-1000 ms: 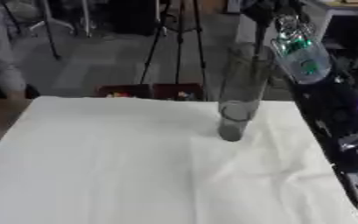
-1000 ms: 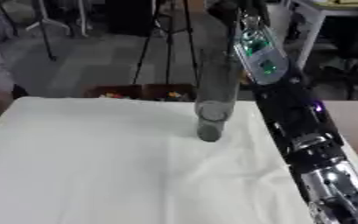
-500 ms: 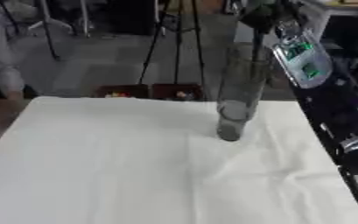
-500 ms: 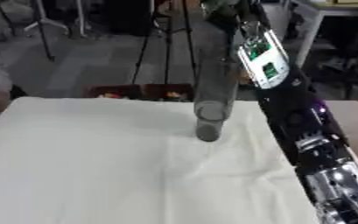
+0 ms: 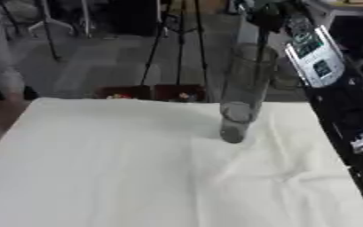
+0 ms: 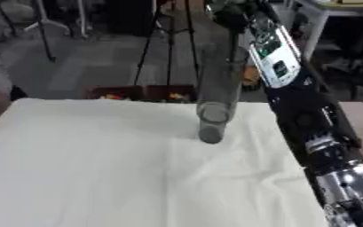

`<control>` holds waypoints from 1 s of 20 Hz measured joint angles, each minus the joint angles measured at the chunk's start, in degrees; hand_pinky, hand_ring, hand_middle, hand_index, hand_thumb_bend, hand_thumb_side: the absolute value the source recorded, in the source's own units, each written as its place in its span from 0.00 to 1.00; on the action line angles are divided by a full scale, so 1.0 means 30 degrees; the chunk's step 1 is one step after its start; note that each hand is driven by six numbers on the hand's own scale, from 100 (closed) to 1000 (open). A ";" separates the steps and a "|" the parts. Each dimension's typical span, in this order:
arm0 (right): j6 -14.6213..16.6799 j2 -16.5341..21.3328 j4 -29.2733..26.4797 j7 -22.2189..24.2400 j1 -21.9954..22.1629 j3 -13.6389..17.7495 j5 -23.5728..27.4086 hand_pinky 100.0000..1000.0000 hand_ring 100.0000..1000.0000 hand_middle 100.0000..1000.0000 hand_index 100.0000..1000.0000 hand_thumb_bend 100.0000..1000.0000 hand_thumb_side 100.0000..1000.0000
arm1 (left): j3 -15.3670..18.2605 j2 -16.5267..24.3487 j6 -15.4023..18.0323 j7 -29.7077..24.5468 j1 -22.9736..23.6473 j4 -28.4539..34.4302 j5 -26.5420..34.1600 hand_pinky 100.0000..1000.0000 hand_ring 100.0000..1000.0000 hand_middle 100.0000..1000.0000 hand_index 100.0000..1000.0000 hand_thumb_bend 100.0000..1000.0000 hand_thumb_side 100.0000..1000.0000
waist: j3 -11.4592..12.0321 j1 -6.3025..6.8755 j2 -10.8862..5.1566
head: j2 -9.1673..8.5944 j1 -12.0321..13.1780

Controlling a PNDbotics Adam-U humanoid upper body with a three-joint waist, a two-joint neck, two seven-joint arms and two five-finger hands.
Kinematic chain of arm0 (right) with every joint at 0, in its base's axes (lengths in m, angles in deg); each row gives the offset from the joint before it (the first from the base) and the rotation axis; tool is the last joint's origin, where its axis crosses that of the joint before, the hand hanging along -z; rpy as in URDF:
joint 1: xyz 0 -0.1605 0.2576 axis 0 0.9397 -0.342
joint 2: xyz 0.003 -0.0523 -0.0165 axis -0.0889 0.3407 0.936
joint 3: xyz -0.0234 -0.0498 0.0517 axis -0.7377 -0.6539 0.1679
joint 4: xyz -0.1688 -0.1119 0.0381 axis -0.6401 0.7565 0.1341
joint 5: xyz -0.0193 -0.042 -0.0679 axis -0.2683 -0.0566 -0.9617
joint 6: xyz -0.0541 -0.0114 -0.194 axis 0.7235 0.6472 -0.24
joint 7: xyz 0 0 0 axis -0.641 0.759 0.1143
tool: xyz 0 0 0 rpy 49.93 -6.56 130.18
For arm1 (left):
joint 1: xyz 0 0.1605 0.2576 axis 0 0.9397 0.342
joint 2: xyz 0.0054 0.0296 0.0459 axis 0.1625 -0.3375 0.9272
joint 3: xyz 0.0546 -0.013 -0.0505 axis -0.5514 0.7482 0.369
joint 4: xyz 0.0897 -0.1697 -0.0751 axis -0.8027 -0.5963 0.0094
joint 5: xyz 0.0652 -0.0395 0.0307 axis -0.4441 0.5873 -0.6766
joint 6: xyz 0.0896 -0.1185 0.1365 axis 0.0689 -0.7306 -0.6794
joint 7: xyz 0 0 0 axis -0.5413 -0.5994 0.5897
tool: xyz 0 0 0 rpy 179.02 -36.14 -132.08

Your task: Arrange flowers into the vase.

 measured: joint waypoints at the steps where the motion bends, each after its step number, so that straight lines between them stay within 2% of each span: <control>1: 0.0006 0.0052 0.0000 0.0072 0.0004 0.0001 -0.0081 0.90 0.91 0.86 0.56 0.36 0.67 | 0.0000 0.0000 -0.0001 0.0001 0.0002 0.0000 0.0000 0.77 0.93 0.93 0.97 0.00 1.00 | -0.0026 0.0000 0.0000 | 0.0000 0.0001; 9: 0.0144 0.0152 -0.0001 0.1033 0.0107 0.0002 -0.0827 0.91 0.93 0.88 0.62 0.40 0.74 | 0.0003 0.0000 -0.0011 0.0021 0.0038 0.0000 -0.0001 0.77 0.93 0.93 0.97 0.00 1.00 | -0.0111 0.0000 -0.0002 | 0.0000 0.0008; 20: 0.0103 0.0386 -0.0016 0.2287 0.0184 0.0199 -0.1964 0.91 0.94 0.88 0.63 0.40 0.73 | 0.0026 0.0000 -0.0032 0.0049 0.0062 0.0000 -0.0002 0.76 0.93 0.93 0.97 0.00 1.00 | -0.0162 0.0000 -0.0008 | -0.0002 0.0029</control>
